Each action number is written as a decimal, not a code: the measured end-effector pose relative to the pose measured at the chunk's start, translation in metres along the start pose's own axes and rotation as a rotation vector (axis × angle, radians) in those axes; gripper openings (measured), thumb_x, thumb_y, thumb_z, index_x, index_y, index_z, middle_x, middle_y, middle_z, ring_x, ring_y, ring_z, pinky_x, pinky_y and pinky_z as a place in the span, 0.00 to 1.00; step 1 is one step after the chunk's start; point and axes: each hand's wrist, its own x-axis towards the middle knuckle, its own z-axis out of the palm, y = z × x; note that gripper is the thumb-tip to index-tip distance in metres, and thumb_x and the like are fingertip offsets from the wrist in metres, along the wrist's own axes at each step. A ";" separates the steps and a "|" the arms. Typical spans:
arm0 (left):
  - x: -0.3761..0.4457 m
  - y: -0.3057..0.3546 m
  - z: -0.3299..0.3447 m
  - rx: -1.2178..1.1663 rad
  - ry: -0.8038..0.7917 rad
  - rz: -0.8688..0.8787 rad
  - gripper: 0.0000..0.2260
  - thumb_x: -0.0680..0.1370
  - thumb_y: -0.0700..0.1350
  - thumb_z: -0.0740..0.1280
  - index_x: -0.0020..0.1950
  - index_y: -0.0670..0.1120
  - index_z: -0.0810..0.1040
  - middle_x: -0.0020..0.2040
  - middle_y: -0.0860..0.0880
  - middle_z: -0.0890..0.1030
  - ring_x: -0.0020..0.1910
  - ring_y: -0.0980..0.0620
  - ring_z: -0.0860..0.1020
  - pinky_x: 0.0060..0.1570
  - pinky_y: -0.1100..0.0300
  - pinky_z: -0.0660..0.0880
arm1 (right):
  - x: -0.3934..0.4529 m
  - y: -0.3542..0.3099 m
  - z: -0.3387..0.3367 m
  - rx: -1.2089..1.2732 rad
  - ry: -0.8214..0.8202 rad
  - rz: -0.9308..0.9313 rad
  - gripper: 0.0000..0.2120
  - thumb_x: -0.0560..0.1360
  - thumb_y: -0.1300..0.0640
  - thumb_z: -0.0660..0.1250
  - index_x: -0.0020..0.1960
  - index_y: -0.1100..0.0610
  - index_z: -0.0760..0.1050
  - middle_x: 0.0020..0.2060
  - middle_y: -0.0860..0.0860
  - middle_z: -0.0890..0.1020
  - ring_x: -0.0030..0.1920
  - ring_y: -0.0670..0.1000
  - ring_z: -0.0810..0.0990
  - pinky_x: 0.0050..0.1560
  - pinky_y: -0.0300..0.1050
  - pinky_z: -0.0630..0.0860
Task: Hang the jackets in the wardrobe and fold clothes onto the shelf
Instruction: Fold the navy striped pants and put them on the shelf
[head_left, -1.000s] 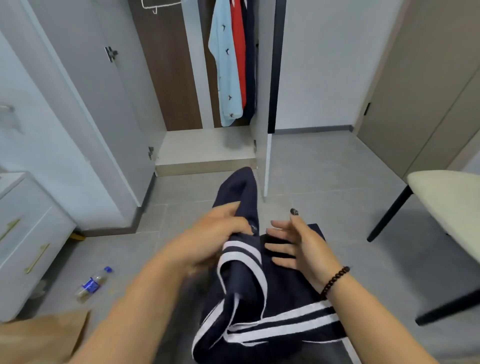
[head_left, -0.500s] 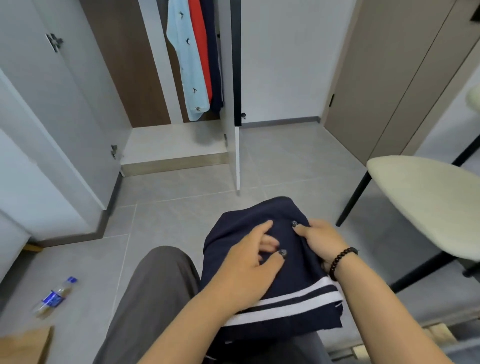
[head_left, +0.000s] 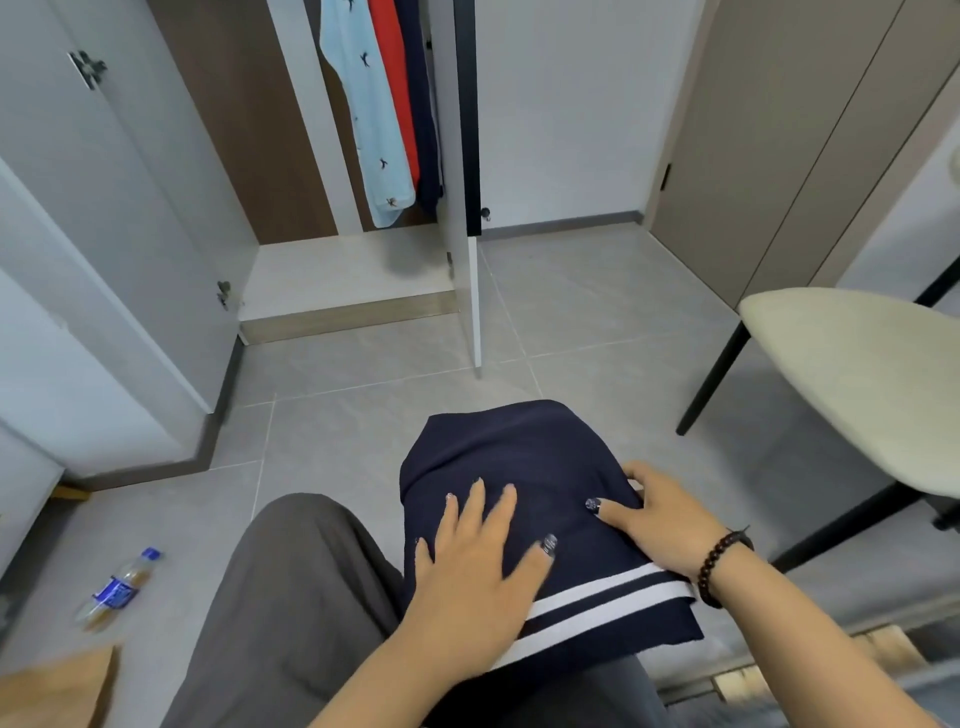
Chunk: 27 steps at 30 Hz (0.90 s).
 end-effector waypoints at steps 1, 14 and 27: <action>0.005 -0.001 -0.006 -0.139 0.063 -0.022 0.32 0.77 0.66 0.54 0.78 0.60 0.50 0.79 0.58 0.43 0.78 0.56 0.40 0.76 0.49 0.43 | -0.001 -0.002 -0.001 -0.063 0.018 -0.016 0.24 0.75 0.48 0.69 0.67 0.52 0.67 0.52 0.48 0.80 0.49 0.46 0.80 0.48 0.41 0.76; 0.020 -0.051 -0.024 -1.373 -0.150 -0.544 0.20 0.69 0.52 0.76 0.57 0.44 0.82 0.52 0.43 0.85 0.50 0.43 0.84 0.53 0.50 0.79 | 0.073 -0.149 0.067 -0.753 -0.153 -0.455 0.19 0.78 0.48 0.61 0.66 0.54 0.73 0.65 0.50 0.75 0.64 0.54 0.73 0.66 0.52 0.65; 0.022 -0.062 -0.021 -1.230 0.106 -0.187 0.20 0.73 0.44 0.75 0.63 0.53 0.75 0.55 0.53 0.84 0.54 0.52 0.82 0.55 0.53 0.79 | 0.141 -0.188 0.119 -0.726 -0.471 -0.273 0.18 0.69 0.47 0.74 0.51 0.61 0.82 0.49 0.54 0.84 0.52 0.56 0.82 0.56 0.52 0.79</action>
